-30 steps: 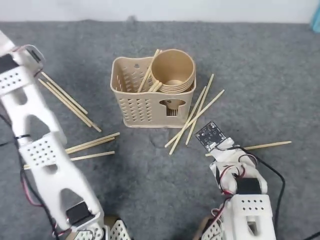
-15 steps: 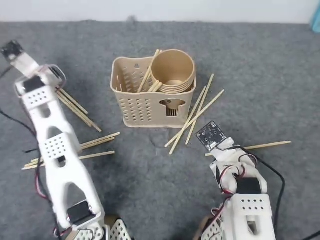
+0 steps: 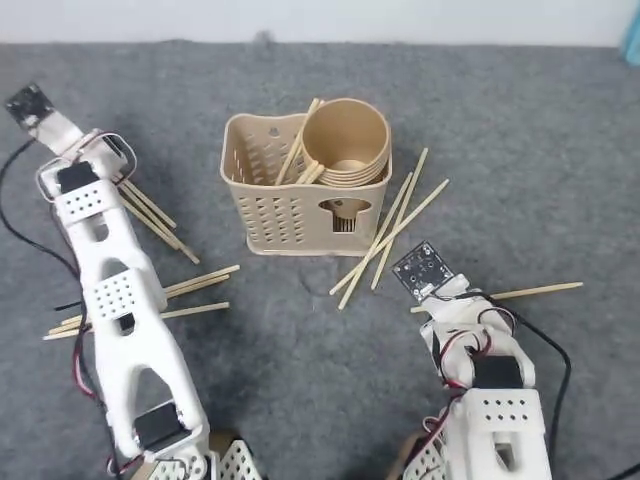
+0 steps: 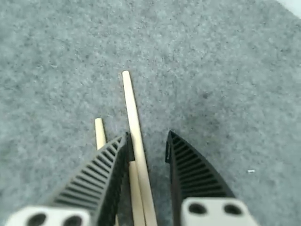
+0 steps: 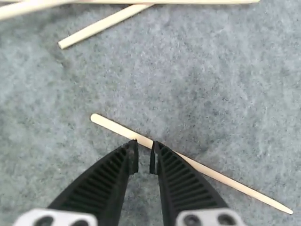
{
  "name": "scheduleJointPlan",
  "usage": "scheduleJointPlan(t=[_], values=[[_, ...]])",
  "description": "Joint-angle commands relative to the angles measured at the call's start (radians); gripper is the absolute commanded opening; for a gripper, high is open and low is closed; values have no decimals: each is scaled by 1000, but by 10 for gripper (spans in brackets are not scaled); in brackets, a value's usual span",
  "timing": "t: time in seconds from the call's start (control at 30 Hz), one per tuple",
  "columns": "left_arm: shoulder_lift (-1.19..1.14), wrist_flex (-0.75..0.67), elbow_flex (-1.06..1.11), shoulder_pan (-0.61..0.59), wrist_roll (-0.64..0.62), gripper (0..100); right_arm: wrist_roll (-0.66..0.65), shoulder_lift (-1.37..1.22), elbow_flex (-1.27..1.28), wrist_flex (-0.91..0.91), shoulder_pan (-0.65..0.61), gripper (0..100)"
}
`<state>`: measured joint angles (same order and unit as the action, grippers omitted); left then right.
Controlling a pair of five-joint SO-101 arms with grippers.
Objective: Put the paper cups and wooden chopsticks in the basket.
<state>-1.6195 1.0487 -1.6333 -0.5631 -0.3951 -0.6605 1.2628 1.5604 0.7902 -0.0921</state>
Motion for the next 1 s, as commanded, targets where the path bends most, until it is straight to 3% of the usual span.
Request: scheduleJointPlan(t=[0.0,0.2,0.67,0.97], values=[[17,58,-27,12,-8,129,5,15,-25,-21,12,54],[28,212,-47,14,-5,15,5,15,-25,-21,12,54],[209,695,-45,15,-5,13,6,15,-25,-22,12,54],[319,712,64,-44,-3,12,6,15,-25,-24,12,54]])
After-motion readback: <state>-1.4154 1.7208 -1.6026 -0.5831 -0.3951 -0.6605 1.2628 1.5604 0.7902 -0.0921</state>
